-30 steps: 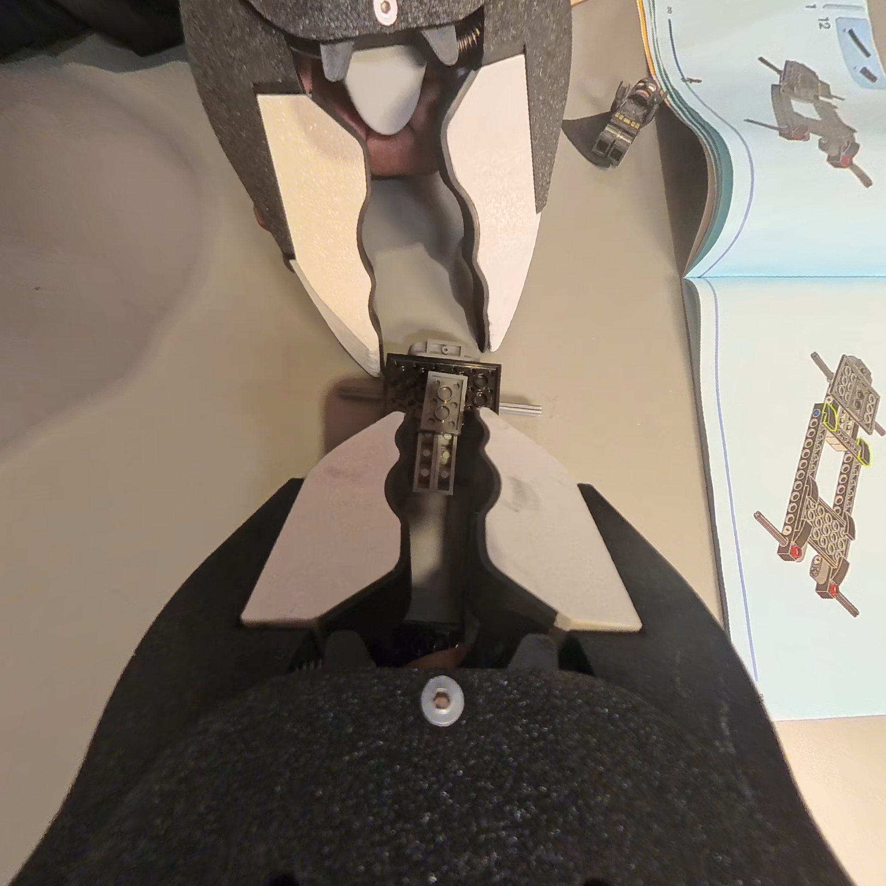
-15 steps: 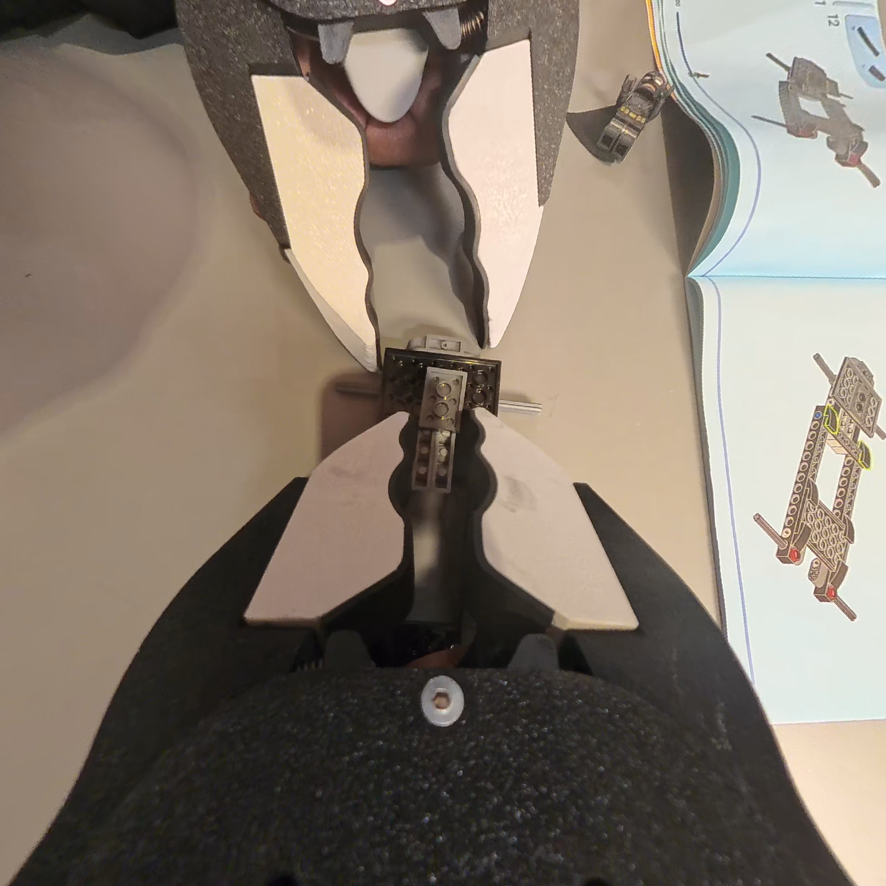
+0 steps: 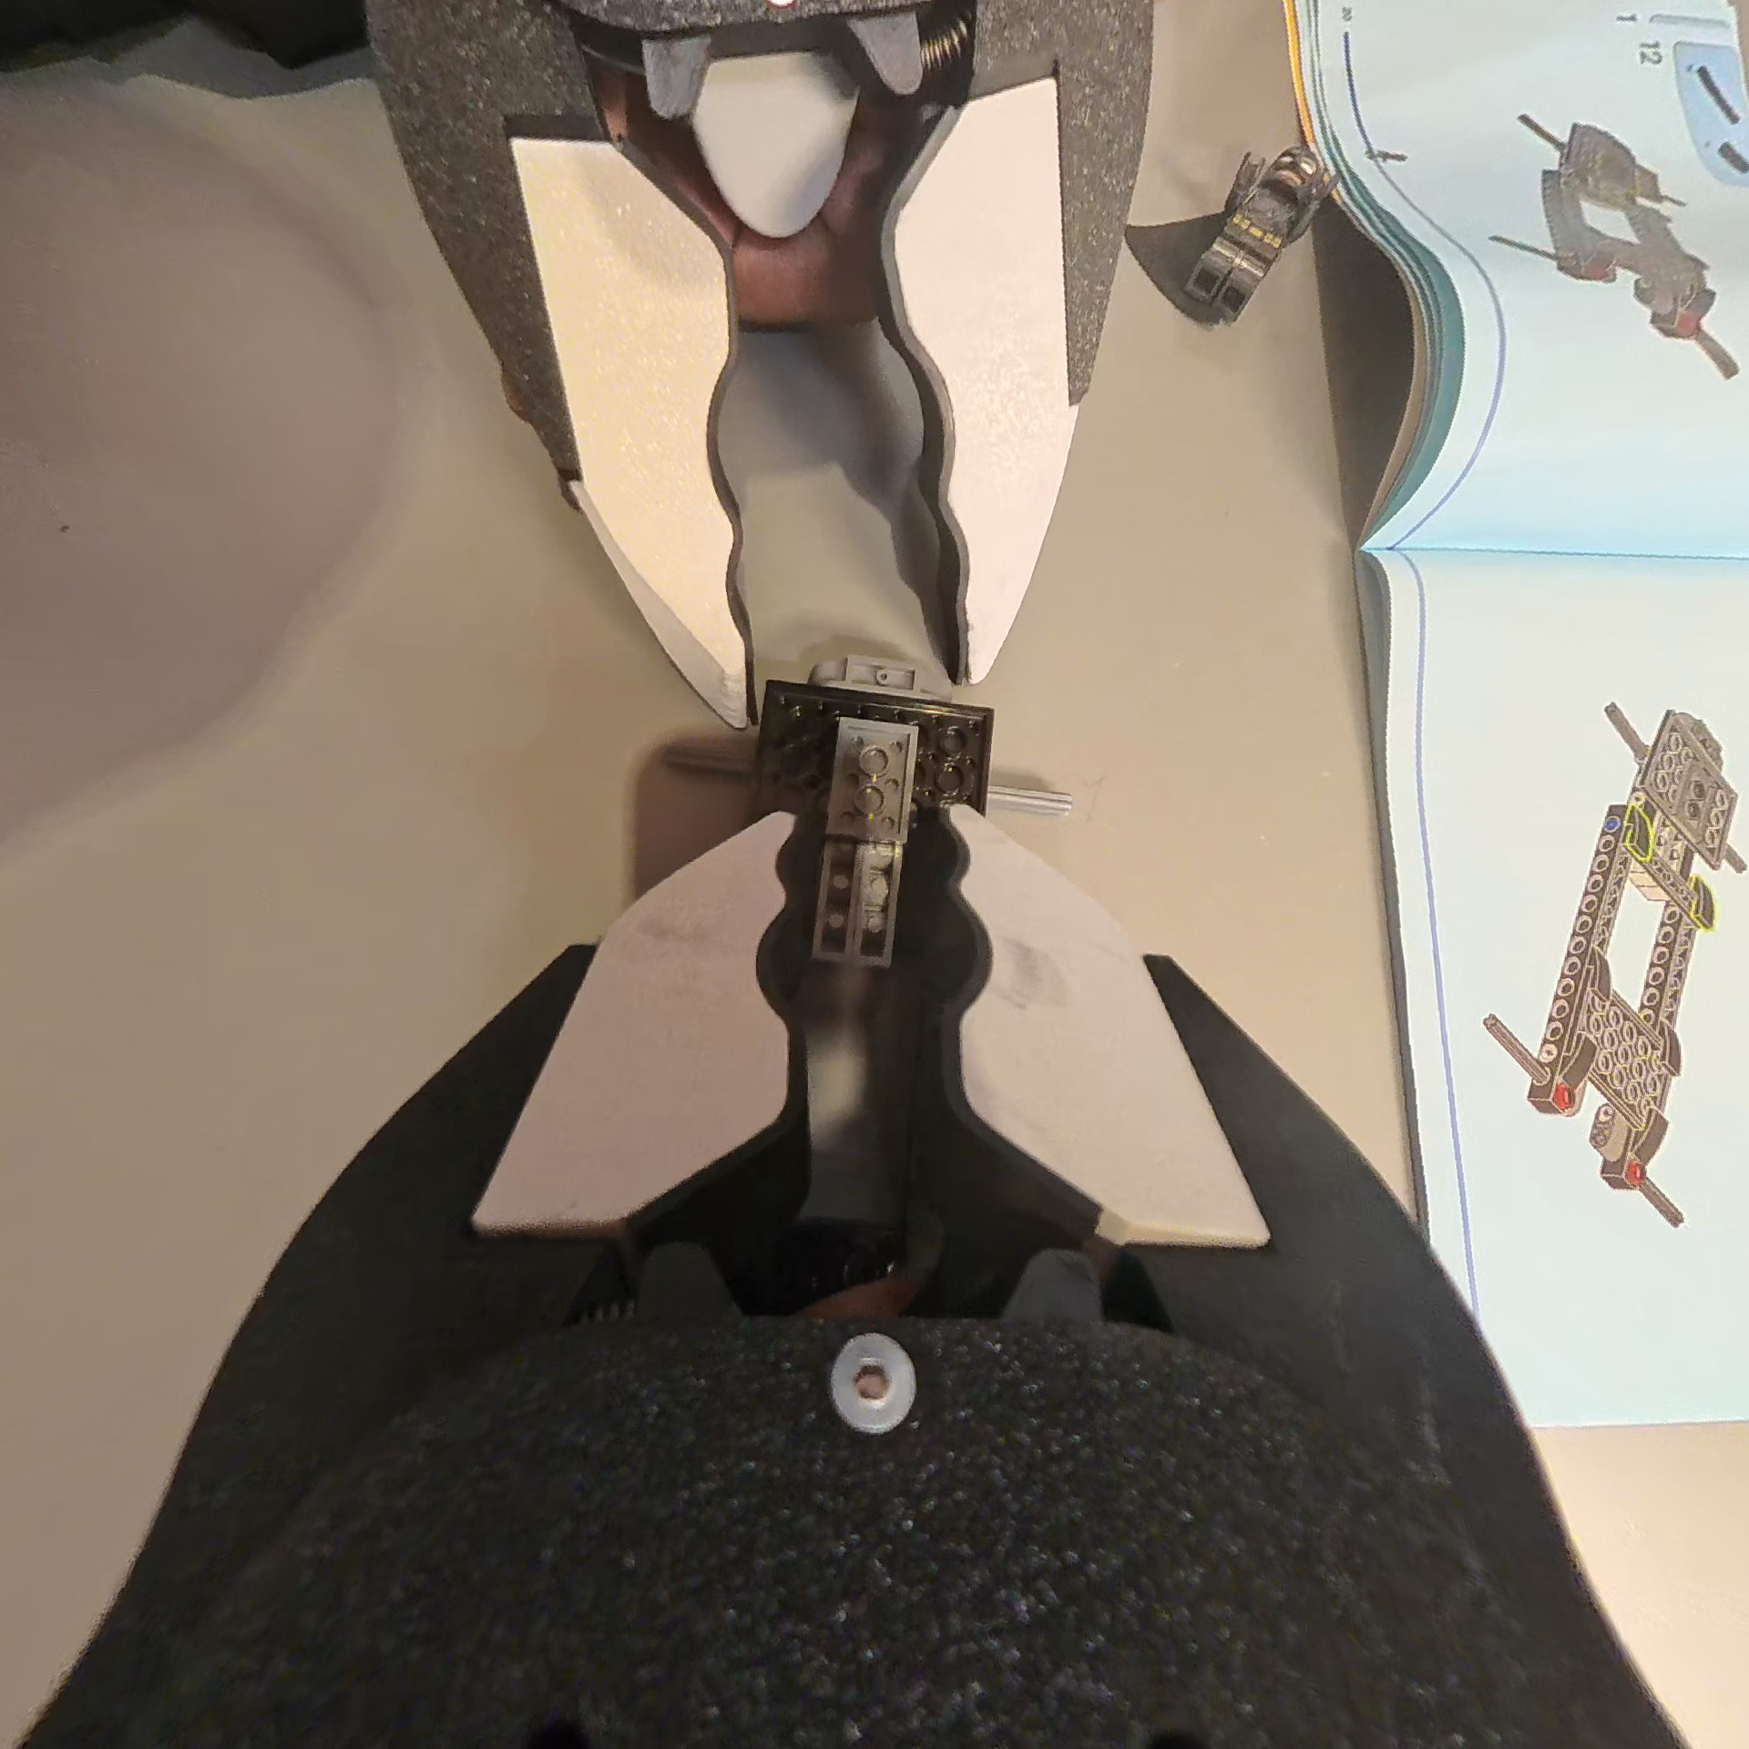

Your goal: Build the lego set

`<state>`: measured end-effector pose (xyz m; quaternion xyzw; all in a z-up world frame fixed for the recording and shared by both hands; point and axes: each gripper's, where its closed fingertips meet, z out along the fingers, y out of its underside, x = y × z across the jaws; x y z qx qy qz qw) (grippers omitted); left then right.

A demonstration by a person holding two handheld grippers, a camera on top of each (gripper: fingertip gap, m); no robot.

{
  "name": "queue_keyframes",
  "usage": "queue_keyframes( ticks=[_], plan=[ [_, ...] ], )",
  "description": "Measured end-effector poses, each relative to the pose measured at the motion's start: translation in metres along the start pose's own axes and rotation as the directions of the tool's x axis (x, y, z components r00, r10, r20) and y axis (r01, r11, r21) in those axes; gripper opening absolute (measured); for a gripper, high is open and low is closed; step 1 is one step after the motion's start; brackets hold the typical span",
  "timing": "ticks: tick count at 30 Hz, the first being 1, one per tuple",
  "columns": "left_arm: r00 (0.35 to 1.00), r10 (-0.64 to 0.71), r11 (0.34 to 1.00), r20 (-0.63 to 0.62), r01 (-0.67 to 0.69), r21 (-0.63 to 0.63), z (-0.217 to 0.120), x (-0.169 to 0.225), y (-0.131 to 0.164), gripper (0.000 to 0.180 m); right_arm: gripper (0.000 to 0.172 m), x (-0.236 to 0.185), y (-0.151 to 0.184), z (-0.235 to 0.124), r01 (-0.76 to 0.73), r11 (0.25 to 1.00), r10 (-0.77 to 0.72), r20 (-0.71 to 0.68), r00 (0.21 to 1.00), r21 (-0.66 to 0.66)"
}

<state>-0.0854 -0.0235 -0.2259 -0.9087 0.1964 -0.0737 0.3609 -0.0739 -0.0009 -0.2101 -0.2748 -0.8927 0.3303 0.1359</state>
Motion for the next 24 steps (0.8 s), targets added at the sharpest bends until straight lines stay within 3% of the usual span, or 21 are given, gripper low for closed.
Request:
queue_keyframes(
  ticks=[14,24],
  plan=[
    [1.000,-0.003,1.000,-0.006,0.003,0.000,-0.002,-0.001,0.002,0.046,0.041,0.007,0.028,-0.034,-0.046,0.996,0.039,-0.087,0.995,-0.080],
    [1.000,-0.015,1.000,0.003,0.015,0.007,-0.005,-0.004,0.003,0.047,0.055,-0.002,0.033,-0.029,-0.085,0.992,0.081,-0.053,0.995,-0.095]
  ],
)
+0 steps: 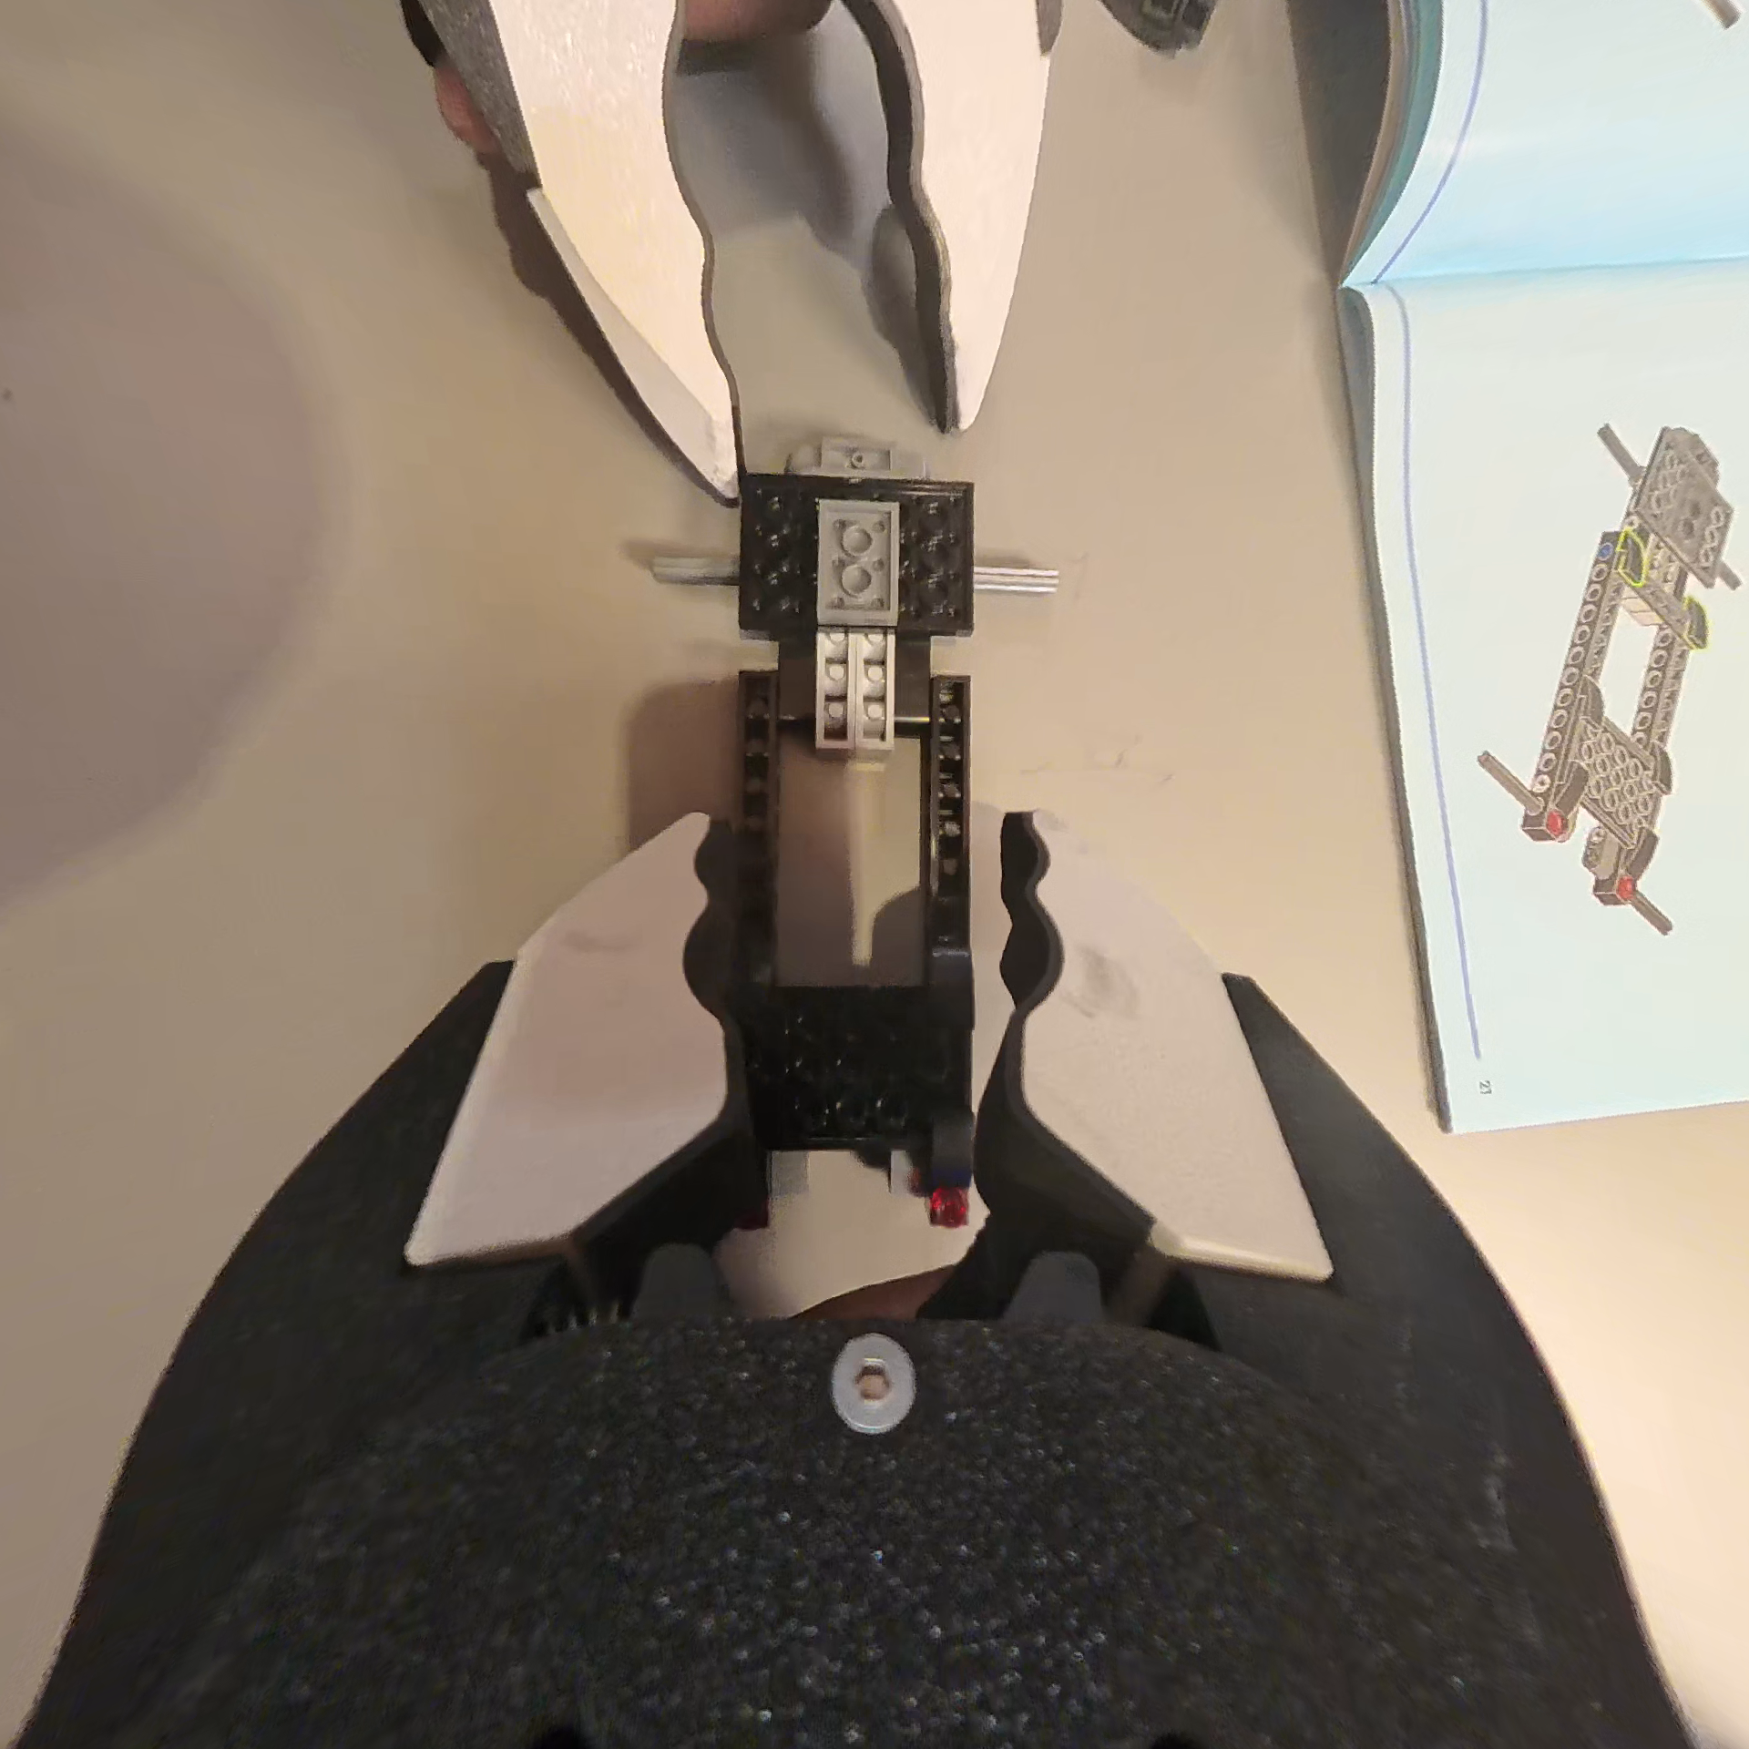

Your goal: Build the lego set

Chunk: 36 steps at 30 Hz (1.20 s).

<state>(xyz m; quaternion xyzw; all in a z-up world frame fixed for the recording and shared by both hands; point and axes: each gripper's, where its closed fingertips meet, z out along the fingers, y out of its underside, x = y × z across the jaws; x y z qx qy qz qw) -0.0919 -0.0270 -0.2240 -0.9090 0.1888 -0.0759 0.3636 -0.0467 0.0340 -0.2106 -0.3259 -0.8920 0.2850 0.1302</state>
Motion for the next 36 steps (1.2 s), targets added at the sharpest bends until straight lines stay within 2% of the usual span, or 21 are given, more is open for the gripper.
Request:
queue_keyframes(
  ticks=[9,18,21,24,26,29,33,36],
  plan=[
    [1.000,0.021,1.000,0.005,-0.021,0.016,-0.002,0.001,-0.004,0.047,0.057,-0.002,0.002,0.017,-0.006,0.997,0.004,-0.024,1.000,-0.076],
    [0.995,0.080,0.994,0.067,-0.084,0.068,-0.010,-0.003,-0.015,0.048,0.052,0.001,-0.001,0.020,-0.032,0.996,0.029,-0.040,0.999,-0.078],
    [0.999,0.016,0.997,0.051,-0.020,0.081,-0.011,-0.005,-0.015,0.048,0.052,0.002,-0.001,0.020,-0.027,0.997,0.025,-0.039,0.999,-0.065],
    [0.990,-0.142,0.984,0.002,0.140,0.114,-0.013,-0.010,-0.018,0.047,0.052,0.004,-0.001,0.018,-0.017,0.999,0.015,-0.046,0.999,-0.050],
    [0.962,-0.264,0.950,-0.064,0.271,0.156,-0.016,-0.012,-0.022,0.046,0.052,0.005,-0.003,0.016,-0.015,0.999,0.013,-0.050,0.999,-0.035],
    [0.886,-0.424,0.869,-0.187,0.456,0.191,-0.018,-0.014,-0.029,0.046,0.052,0.008,-0.004,0.014,-0.016,1.000,0.015,-0.060,0.998,-0.019],
    [0.726,-0.609,0.679,-0.319,0.685,0.262,-0.024,-0.029,-0.041,0.048,0.052,0.010,-0.006,0.008,-0.008,1.000,0.007,-0.069,0.998,-0.014],
    [0.616,-0.681,0.559,-0.396,0.787,0.261,-0.021,-0.033,-0.045,0.051,0.052,0.012,-0.010,0.002,0.002,1.000,-0.003,-0.078,0.997,-0.008]
  ],
)
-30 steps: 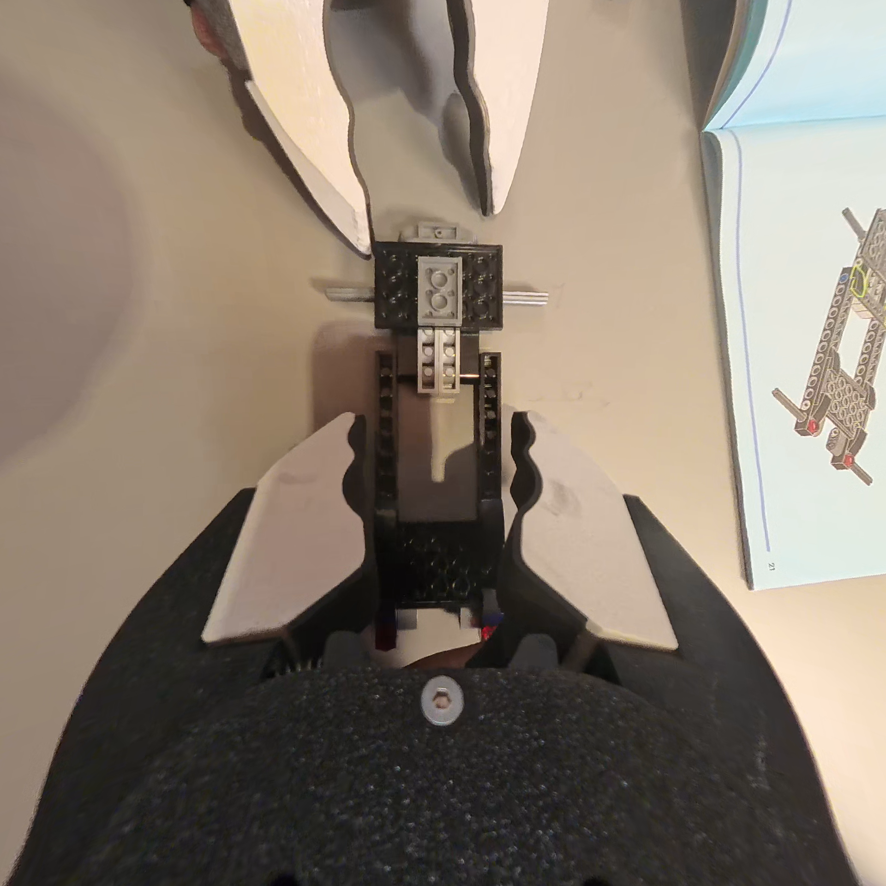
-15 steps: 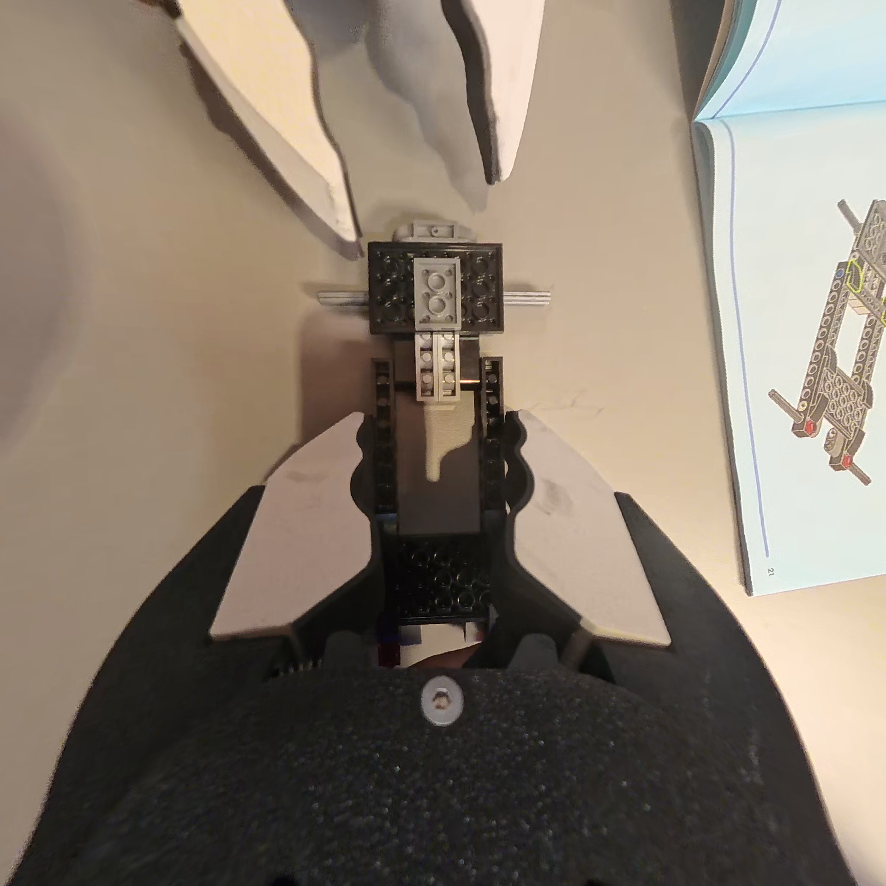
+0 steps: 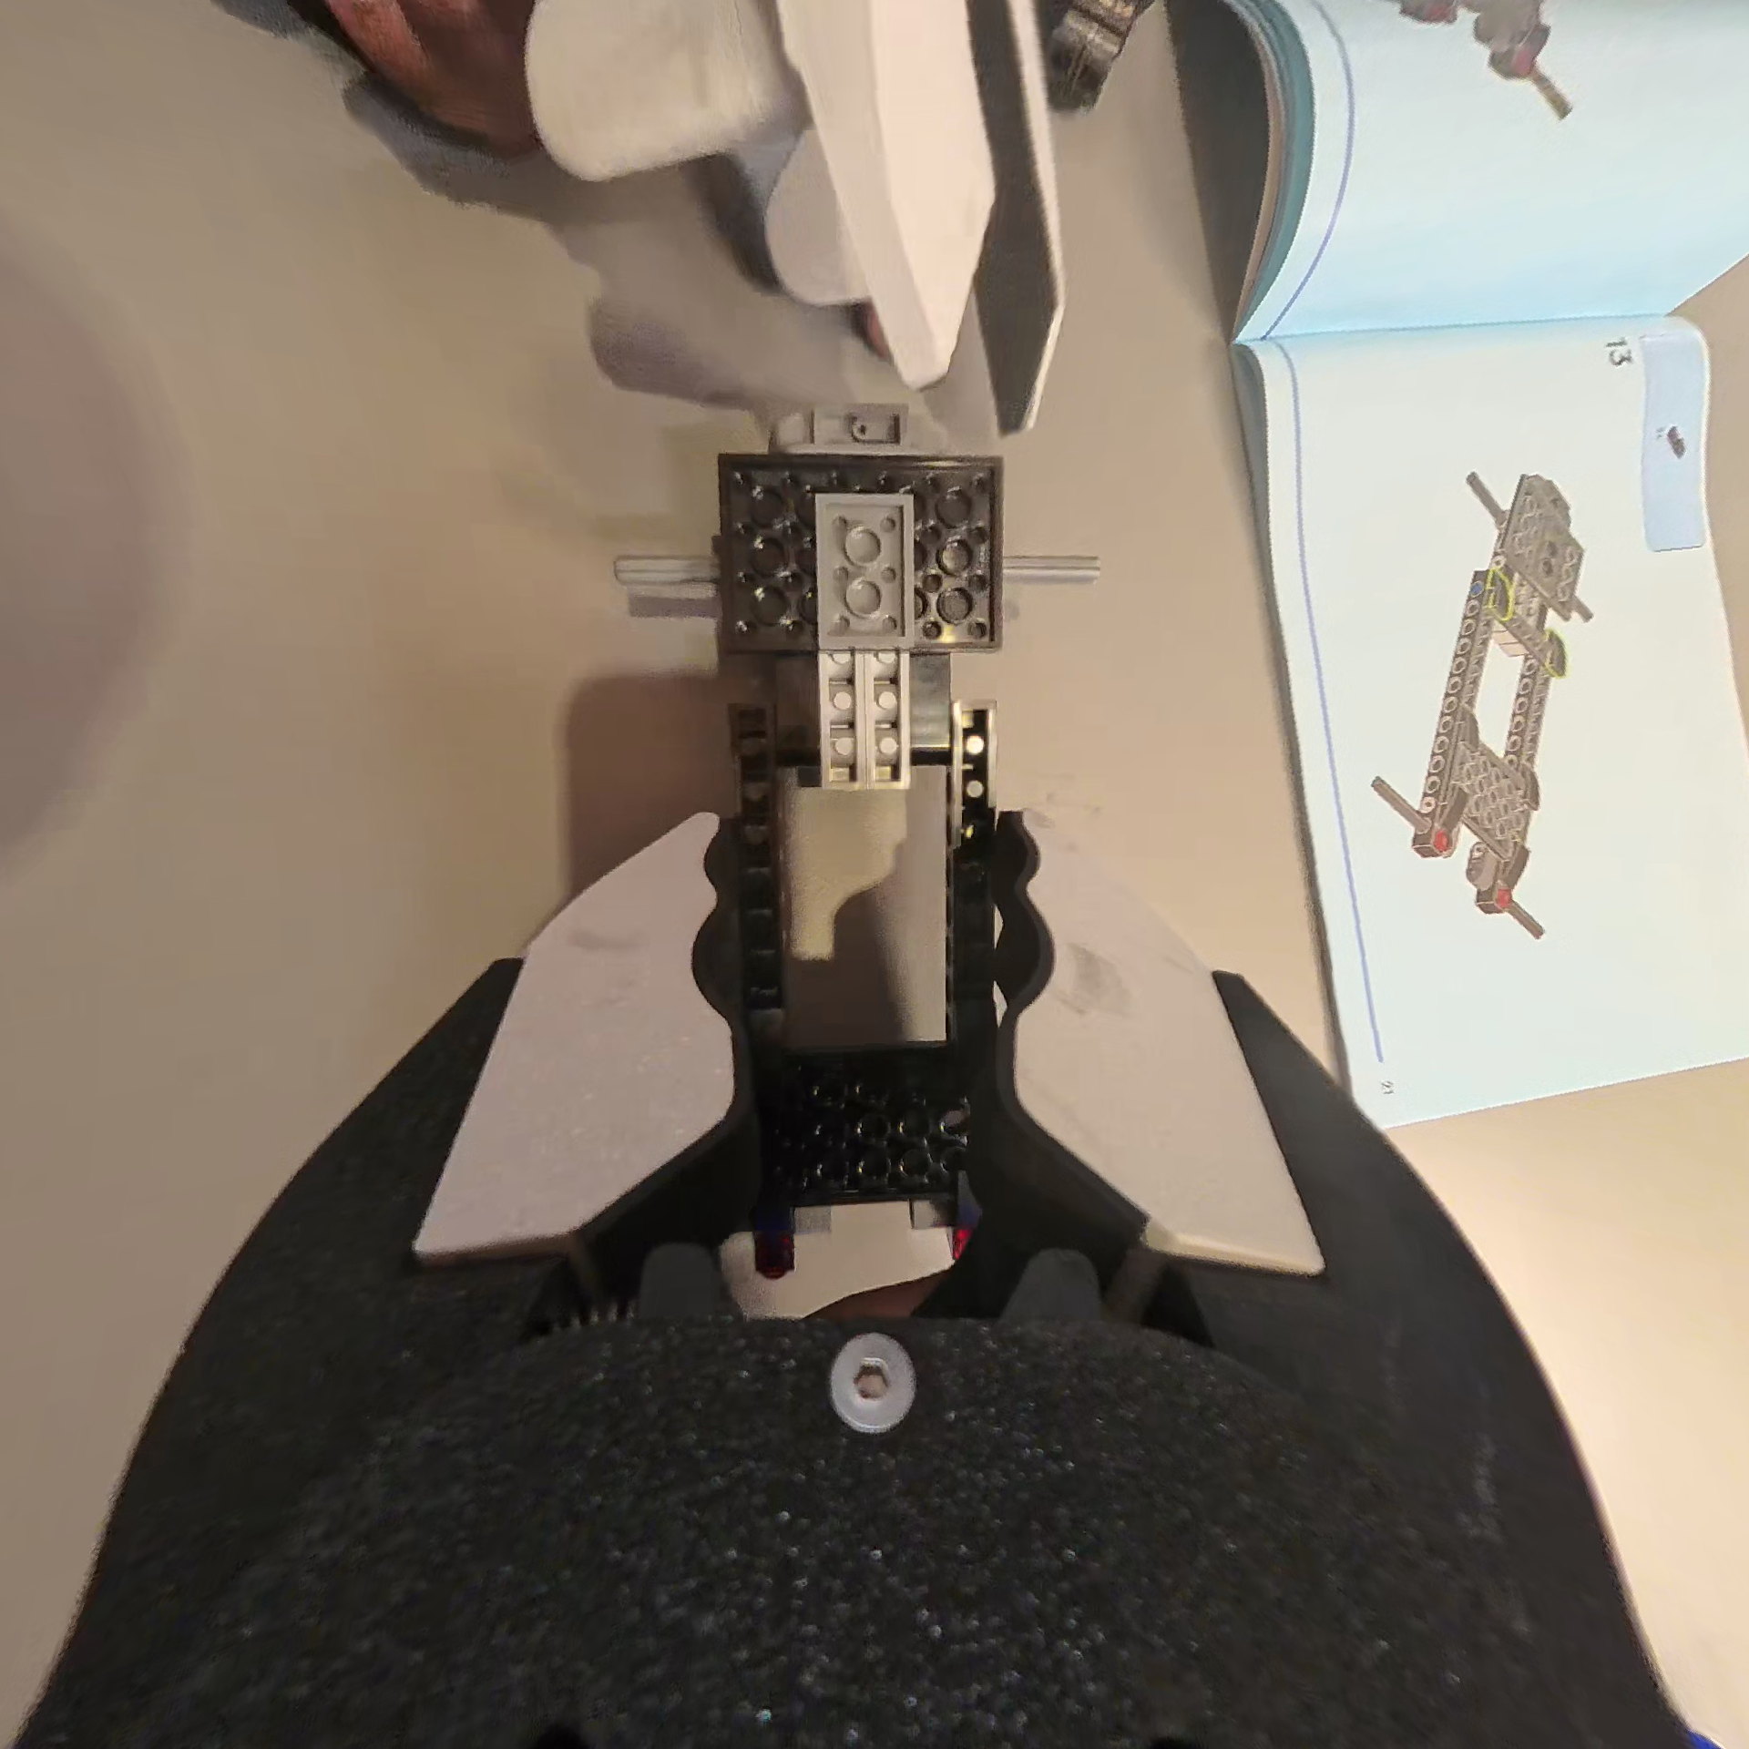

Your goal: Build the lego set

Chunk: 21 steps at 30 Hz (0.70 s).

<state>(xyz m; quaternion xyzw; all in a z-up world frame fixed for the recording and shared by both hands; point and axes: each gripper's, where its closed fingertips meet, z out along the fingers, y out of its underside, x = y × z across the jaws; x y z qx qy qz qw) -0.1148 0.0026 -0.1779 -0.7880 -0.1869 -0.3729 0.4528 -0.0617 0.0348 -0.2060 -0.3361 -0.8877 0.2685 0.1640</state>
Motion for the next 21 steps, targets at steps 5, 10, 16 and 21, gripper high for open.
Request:
queue_keyframes(
  ticks=[5,10,16,21],
  plan=[
    [0.988,-0.116,0.993,-0.101,0.118,0.015,0.012,0.016,0.001,0.059,0.052,0.005,-0.004,-0.009,0.008,1.000,-0.008,-0.020,1.000,0.000],
    [0.987,-0.131,0.991,-0.095,0.130,-0.013,0.023,0.023,0.005,0.071,0.052,0.005,-0.004,-0.009,0.011,1.000,-0.011,-0.023,1.000,-0.005],
    [0.985,-0.160,0.987,-0.060,0.158,-0.036,0.031,0.020,0.011,0.056,0.051,0.004,-0.006,-0.008,0.014,1.000,-0.014,-0.028,1.000,0.000],
    [0.982,-0.178,0.984,-0.061,0.177,-0.013,0.031,0.015,0.011,0.025,0.052,0.006,-0.011,-0.011,0.011,1.000,-0.010,-0.046,0.999,0.022]
  ],
)
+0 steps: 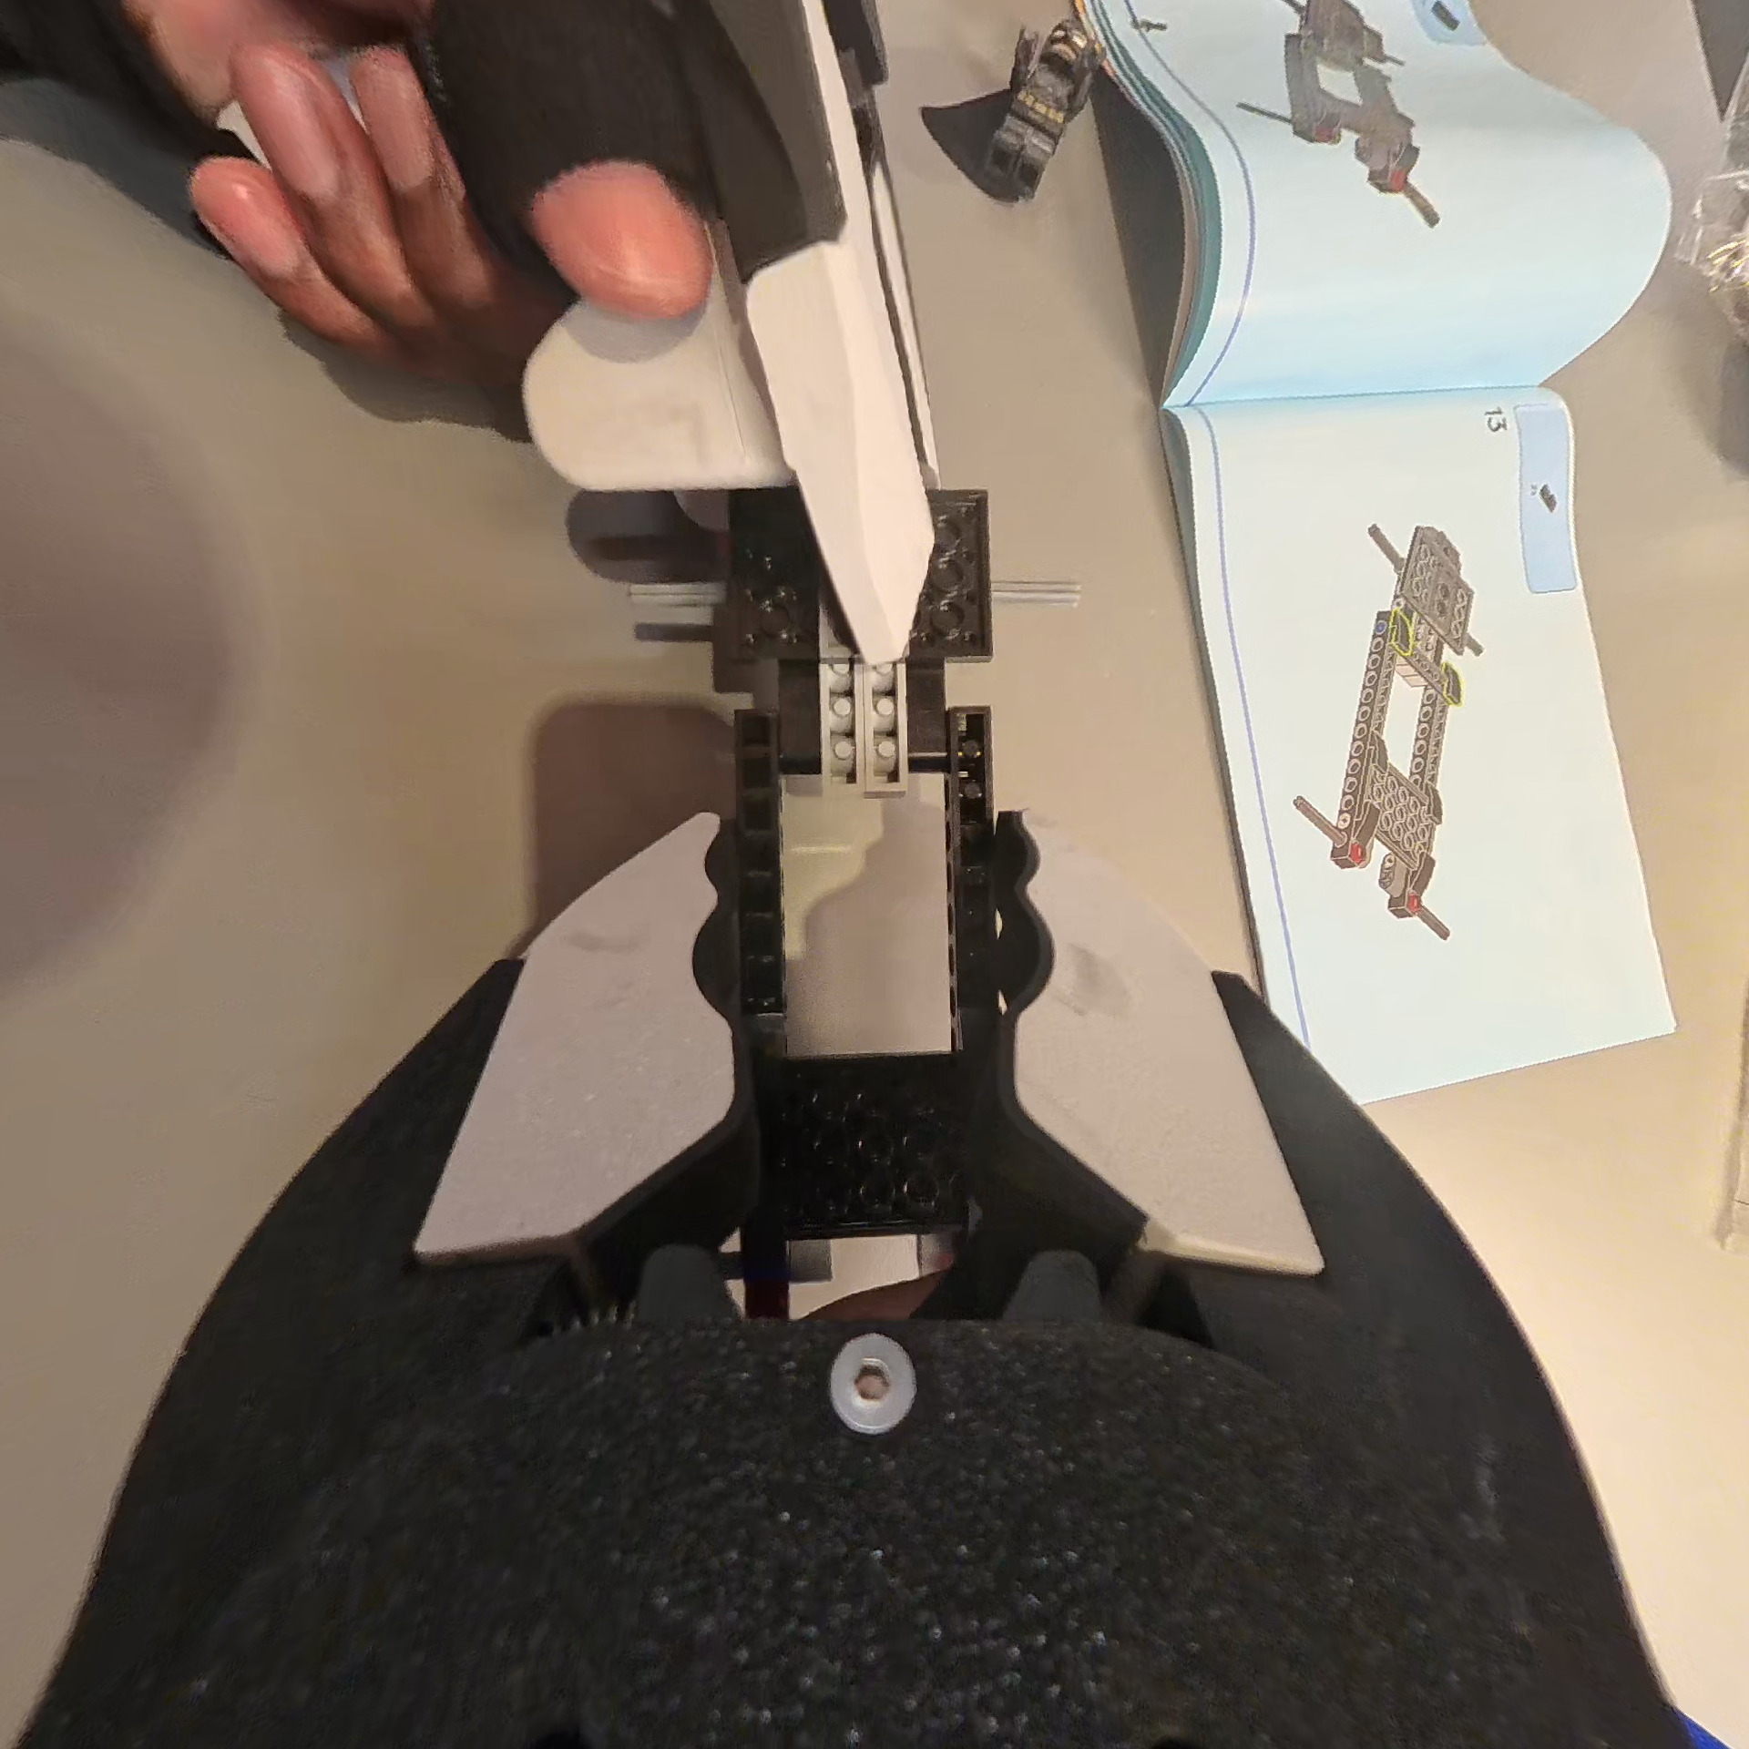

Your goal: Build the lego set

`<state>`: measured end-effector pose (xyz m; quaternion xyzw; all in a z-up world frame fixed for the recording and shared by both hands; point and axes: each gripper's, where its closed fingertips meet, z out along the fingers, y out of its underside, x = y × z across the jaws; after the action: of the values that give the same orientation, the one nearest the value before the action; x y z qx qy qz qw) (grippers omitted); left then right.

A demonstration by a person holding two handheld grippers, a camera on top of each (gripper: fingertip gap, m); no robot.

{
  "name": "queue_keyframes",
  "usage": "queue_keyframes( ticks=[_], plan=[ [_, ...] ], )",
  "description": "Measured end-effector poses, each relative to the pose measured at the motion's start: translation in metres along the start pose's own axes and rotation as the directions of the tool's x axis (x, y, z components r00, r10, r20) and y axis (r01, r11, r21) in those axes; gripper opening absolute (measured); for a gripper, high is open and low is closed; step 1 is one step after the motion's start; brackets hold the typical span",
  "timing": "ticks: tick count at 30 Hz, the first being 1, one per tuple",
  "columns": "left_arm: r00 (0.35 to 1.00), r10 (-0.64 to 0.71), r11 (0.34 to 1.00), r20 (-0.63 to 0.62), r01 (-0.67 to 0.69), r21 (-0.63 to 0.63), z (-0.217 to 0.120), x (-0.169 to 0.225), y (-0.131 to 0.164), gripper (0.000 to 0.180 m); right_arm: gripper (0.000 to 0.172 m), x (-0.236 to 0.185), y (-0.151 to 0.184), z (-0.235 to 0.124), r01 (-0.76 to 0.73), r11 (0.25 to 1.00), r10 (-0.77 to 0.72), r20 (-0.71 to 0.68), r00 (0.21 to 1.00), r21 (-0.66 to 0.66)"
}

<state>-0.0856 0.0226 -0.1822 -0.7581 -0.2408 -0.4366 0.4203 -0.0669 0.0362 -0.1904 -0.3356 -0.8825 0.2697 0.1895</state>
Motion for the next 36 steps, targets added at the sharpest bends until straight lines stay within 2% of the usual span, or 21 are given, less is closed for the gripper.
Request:
queue_keyframes(
  ticks=[13,24,31,36],
  plan=[
    [0.996,0.065,0.998,-0.067,-0.063,0.029,-0.004,0.010,-0.002,0.021,0.052,-0.001,-0.003,-0.003,0.005,1.000,-0.005,0.004,1.000,0.017],
    [0.979,0.170,0.984,-0.114,-0.164,0.064,-0.008,0.023,-0.005,0.020,0.053,-0.001,-0.010,-0.008,-0.007,0.999,0.006,0.009,1.000,0.050],
    [0.968,0.221,0.970,-0.122,-0.204,0.133,-0.013,0.027,-0.015,0.020,0.058,0.012,-0.020,-0.025,-0.122,0.982,0.125,-0.008,0.992,0.143],
    [0.969,0.239,0.942,-0.069,-0.213,0.260,-0.021,0.024,-0.034,0.020,0.056,0.027,-0.022,-0.052,-0.230,0.944,0.253,-0.075,0.964,0.236]
  ],
)
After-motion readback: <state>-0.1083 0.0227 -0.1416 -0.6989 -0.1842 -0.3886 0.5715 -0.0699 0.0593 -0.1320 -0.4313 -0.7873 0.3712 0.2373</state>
